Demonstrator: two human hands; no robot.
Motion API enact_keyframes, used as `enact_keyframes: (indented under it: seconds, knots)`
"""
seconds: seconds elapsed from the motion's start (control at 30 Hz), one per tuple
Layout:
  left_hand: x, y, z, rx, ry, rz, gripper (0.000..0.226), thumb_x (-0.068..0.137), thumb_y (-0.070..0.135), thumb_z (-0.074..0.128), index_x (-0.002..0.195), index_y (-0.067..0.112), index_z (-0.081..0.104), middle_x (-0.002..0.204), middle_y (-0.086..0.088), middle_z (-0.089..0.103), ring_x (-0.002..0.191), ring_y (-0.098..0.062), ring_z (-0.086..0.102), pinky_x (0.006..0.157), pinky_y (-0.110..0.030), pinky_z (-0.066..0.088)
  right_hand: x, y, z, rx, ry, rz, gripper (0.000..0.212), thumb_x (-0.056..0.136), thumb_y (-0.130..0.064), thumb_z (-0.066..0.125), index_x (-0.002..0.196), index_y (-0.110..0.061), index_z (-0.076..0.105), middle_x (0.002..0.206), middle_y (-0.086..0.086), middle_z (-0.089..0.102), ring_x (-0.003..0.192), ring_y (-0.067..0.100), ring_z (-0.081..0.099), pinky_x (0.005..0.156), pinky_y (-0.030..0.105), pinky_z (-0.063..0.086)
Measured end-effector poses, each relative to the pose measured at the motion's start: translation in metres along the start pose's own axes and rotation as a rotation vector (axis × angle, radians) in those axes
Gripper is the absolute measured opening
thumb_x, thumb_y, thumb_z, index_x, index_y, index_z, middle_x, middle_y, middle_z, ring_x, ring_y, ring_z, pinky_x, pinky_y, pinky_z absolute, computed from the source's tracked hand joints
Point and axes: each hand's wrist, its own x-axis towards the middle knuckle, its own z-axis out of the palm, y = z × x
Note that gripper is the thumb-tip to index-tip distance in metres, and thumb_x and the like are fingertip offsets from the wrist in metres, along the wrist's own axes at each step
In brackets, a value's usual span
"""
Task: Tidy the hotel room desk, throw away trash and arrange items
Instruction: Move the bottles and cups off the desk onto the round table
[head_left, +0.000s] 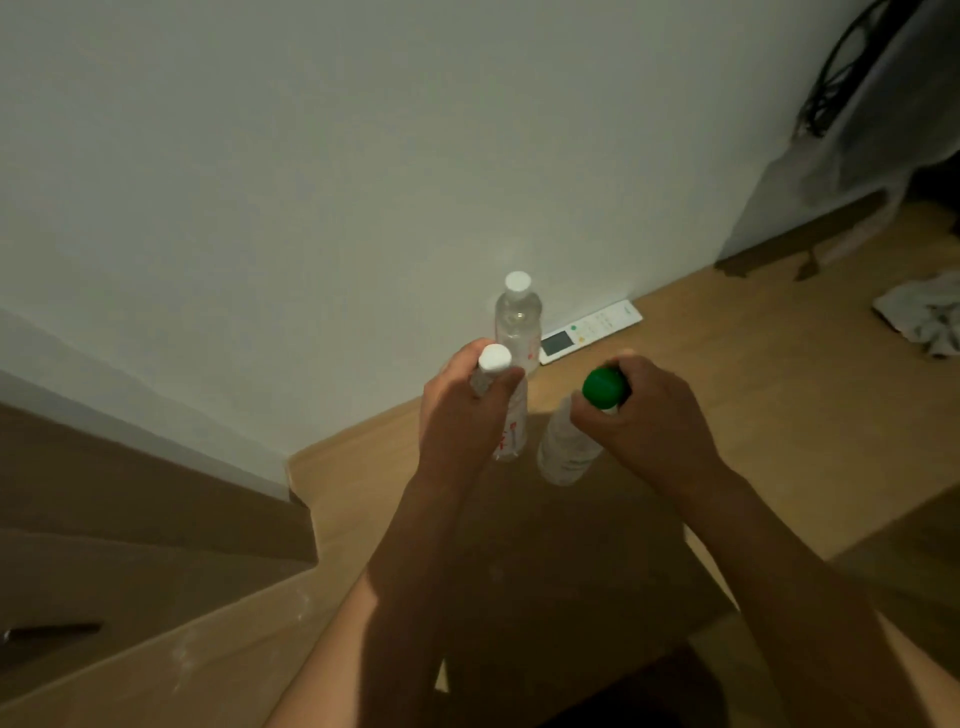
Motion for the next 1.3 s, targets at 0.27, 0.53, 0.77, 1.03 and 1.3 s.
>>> enact_keyframes:
  seconds: [0.27, 0.53, 0.77, 1.03, 1.3]
  knots:
    - [-0.031, 0.077, 0.089, -0.088, -0.258, 0.05, 0.052, 0.082, 0.058, 0.062, 0.123, 0.026, 0.067, 0.115, 0.009, 0.071, 0.107, -0.012, 0.066, 0.094, -0.049, 0.056, -0.064, 0.074, -0.092, -0.12, 0.348, 0.024, 0.022, 0.077, -0.027, 0.072, 0.082, -0.01, 0.058, 0.07, 0.005, 0.057, 0.061, 0.025, 0.056, 0.055, 0.038, 0.052]
    - [-0.105, 0.163, 0.195, -0.056, -0.442, 0.19, 0.04, 0.089, 0.045, 0.069, 0.124, 0.026, 0.066, 0.114, 0.007, 0.069, 0.107, -0.013, 0.065, 0.093, -0.046, 0.055, -0.154, 0.154, -0.197, -0.012, 0.381, 0.382, 0.024, 0.081, -0.034, 0.073, 0.09, -0.022, 0.055, 0.081, -0.003, 0.06, 0.075, 0.016, 0.059, 0.068, 0.031, 0.048]
    - [-0.192, 0.241, 0.282, -0.042, -0.638, 0.31, 0.046, 0.094, 0.039, 0.068, 0.136, 0.022, 0.06, 0.131, 0.006, 0.064, 0.119, -0.011, 0.059, 0.101, -0.04, 0.052, -0.251, 0.221, -0.28, 0.014, 0.576, 0.532, 0.029, 0.08, -0.039, 0.076, 0.095, -0.025, 0.055, 0.086, -0.005, 0.062, 0.078, 0.012, 0.06, 0.073, 0.036, 0.054]
    - [-0.281, 0.311, 0.364, -0.15, -0.791, 0.373, 0.025, 0.093, 0.032, 0.071, 0.115, 0.036, 0.061, 0.104, 0.021, 0.065, 0.096, 0.011, 0.061, 0.09, -0.038, 0.058, -0.345, 0.292, -0.354, -0.052, 0.827, 0.416, 0.026, 0.078, -0.028, 0.078, 0.086, -0.014, 0.057, 0.074, -0.001, 0.06, 0.064, 0.013, 0.058, 0.058, 0.033, 0.05]
    - [-0.305, 0.36, 0.434, -0.174, -0.913, 0.456, 0.023, 0.094, 0.03, 0.07, 0.115, 0.035, 0.061, 0.101, 0.022, 0.065, 0.092, 0.017, 0.06, 0.084, -0.026, 0.057, -0.373, 0.34, -0.405, 0.002, 0.958, 0.441, 0.025, 0.079, -0.021, 0.08, 0.085, -0.011, 0.057, 0.069, 0.001, 0.059, 0.06, 0.015, 0.059, 0.054, 0.036, 0.051]
